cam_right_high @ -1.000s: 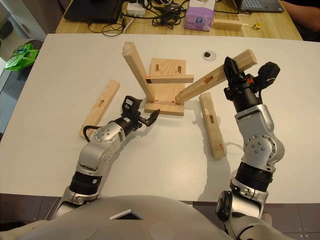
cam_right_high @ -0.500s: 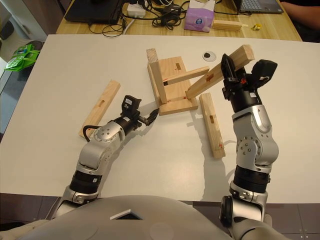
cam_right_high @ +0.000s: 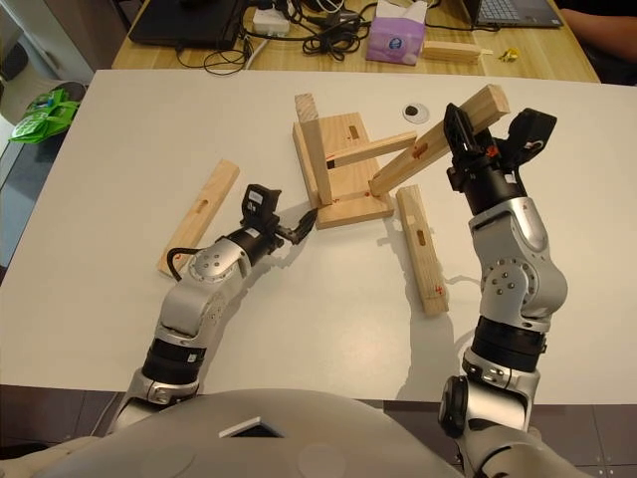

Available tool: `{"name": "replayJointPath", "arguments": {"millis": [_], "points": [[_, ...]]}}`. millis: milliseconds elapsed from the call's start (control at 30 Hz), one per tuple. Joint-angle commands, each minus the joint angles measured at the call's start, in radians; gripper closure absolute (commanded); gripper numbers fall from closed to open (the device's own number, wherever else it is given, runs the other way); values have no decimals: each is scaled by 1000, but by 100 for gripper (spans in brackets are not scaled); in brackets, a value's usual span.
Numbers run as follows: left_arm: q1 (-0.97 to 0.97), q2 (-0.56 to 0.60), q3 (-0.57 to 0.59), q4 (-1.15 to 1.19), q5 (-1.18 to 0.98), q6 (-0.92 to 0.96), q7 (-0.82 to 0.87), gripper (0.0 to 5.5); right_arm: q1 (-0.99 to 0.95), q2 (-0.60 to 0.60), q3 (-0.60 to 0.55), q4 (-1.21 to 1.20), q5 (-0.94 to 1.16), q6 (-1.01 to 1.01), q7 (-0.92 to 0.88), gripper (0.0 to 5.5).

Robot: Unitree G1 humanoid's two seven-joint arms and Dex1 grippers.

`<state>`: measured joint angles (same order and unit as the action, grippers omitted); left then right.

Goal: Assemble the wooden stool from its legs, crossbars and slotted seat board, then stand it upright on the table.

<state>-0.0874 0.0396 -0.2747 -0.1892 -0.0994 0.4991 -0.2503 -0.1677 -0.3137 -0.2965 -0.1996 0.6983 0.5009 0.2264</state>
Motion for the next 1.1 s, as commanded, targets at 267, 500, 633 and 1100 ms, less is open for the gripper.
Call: {"name": "replayJointPath", "arguments": {"millis": [267, 500, 633, 1100], "points": [[-154, 112, 38, -162, -41, 55, -122, 116, -11, 16, 31, 19, -30, 23, 1, 448], [-186, 85, 102, -164, -90, 79, -95, 116, 4, 15, 41, 15, -41, 14, 12, 448], [-217, 68, 94, -141, -103, 71, -103, 116, -1, 16, 42, 21, -46, 13, 14, 448], [-291, 30, 106, -60, -132, 58, -101, 116, 32, 35, 93, -12, -113, -34, 44, 448]]}}
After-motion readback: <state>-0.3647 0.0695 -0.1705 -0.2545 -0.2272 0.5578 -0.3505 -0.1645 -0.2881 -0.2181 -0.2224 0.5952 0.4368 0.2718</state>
